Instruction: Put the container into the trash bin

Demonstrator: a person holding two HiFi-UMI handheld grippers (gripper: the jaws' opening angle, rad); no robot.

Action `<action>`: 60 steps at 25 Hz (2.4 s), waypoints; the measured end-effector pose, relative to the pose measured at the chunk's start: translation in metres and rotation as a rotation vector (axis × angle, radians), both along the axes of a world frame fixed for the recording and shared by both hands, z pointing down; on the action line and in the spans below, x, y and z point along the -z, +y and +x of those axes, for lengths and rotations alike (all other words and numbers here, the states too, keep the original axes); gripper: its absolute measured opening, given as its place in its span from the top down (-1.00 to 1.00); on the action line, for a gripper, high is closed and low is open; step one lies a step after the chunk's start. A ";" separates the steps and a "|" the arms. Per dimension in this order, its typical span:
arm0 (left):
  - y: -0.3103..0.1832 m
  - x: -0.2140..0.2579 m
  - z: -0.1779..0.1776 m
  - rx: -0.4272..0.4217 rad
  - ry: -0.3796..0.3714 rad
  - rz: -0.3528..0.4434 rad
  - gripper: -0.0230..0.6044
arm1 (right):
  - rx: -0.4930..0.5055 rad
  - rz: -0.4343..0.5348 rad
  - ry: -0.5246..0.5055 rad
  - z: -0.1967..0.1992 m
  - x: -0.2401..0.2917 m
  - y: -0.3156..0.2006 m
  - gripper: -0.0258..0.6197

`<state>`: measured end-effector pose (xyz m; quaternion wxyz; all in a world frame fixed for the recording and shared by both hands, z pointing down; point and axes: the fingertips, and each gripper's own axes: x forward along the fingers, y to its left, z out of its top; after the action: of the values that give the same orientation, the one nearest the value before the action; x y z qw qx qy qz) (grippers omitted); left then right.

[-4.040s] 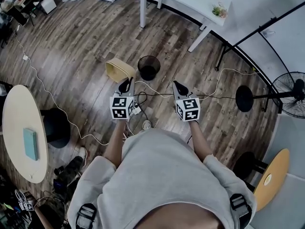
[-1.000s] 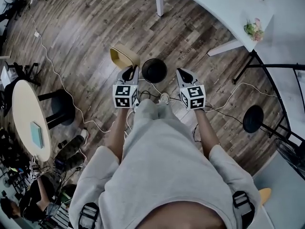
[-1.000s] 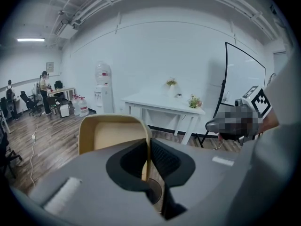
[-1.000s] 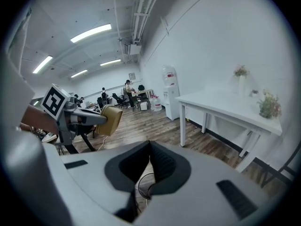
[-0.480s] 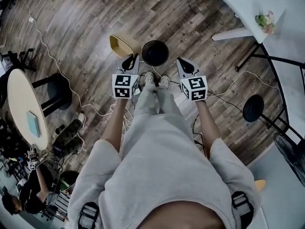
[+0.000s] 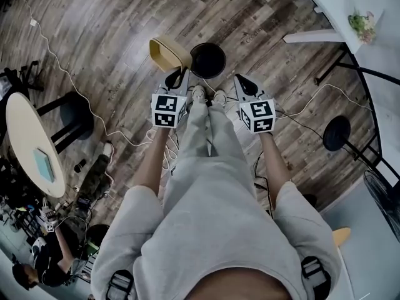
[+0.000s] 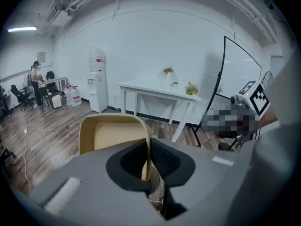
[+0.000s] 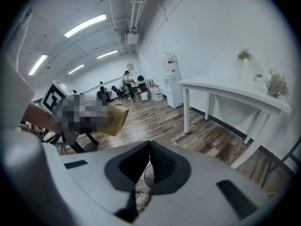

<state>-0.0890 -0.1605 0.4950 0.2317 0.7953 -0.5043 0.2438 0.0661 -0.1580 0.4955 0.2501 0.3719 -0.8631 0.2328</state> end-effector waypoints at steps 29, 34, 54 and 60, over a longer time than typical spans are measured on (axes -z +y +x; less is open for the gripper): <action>0.019 -0.149 0.015 -0.072 0.069 -0.115 0.82 | -0.012 -0.071 -0.022 -0.033 -0.115 0.006 0.88; 0.014 -0.172 0.013 -0.073 0.066 -0.114 0.82 | 0.001 -0.076 -0.026 -0.038 -0.140 0.005 0.88; 0.014 -0.258 0.038 -0.137 0.091 -0.142 0.82 | -0.004 -0.127 0.004 -0.022 -0.238 0.013 0.88; 0.016 -0.280 0.049 -0.146 0.105 -0.164 0.82 | 0.002 -0.139 0.009 -0.020 -0.254 0.014 0.88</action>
<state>-0.0399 -0.1446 0.7748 0.3035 0.8200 -0.4107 0.2586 0.0464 -0.1441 0.7492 0.2795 0.3539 -0.8440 0.2903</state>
